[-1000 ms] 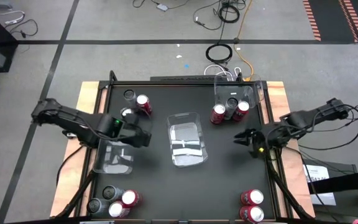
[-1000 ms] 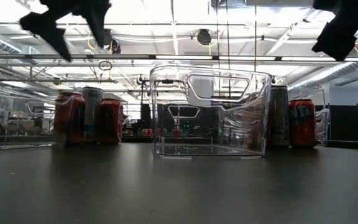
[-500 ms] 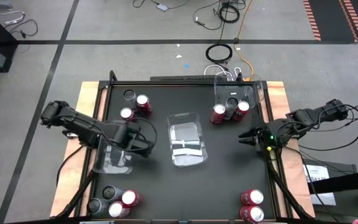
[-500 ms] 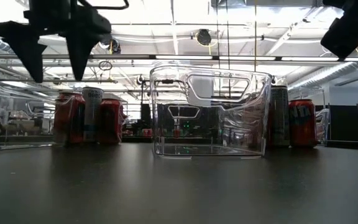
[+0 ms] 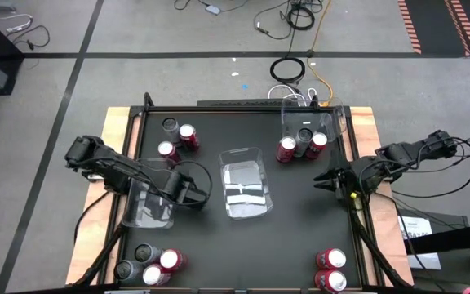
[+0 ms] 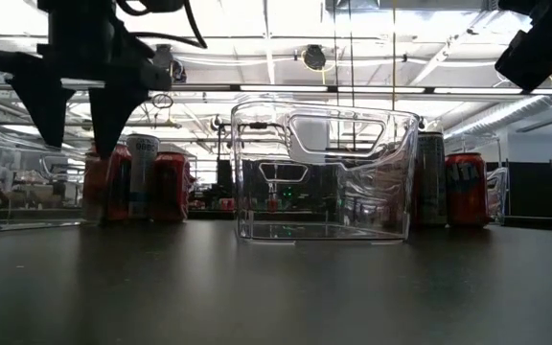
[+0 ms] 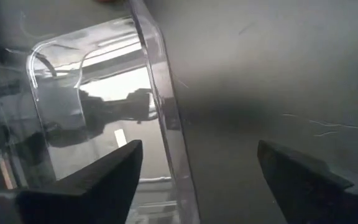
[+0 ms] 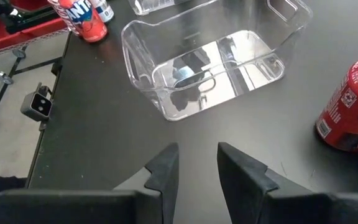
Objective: Sort soda cans
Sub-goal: Move the bottom left transparent bin to the left of the bottom right transparent bin
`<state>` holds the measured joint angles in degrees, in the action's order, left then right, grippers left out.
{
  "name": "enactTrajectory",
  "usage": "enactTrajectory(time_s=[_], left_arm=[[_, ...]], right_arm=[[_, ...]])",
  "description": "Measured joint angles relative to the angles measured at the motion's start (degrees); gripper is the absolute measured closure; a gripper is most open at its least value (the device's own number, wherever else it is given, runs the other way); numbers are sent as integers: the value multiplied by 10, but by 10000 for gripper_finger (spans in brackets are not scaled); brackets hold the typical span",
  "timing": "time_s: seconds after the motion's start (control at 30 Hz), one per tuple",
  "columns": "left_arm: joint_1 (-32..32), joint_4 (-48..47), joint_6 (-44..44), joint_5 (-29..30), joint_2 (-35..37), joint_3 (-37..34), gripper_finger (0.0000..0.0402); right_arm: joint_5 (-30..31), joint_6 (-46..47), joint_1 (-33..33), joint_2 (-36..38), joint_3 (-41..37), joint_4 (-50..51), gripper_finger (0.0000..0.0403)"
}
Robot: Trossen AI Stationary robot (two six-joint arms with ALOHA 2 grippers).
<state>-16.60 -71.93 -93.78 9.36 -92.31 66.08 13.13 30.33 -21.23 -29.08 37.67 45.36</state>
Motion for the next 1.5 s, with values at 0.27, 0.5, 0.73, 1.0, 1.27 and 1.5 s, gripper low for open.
enactTrajectory(time_s=[0.27, 0.5, 0.73, 1.0, 1.27, 1.5], left_arm=[[2, 10, -18, -45, -17, 0, 155], [2, 24, -34, -66, -21, 0, 237], [8, 48, -50, -69, -21, 0, 334], [42, 143, -32, -72, -20, 0, 387], [68, 189, -48, -71, -21, 13, 394], [87, 198, -47, -61, -21, 32, 394]], right_arm=[[0, -4, 0, 0, 0, 0, 303], [0, -13, 0, 0, 0, 0, 303], [0, -22, 0, 0, 0, 0, 303], [0, -23, 0, 0, 0, 0, 303], [0, -23, 0, 0, 0, -1, 303], [0, -24, 0, 0, 0, -1, 303]])
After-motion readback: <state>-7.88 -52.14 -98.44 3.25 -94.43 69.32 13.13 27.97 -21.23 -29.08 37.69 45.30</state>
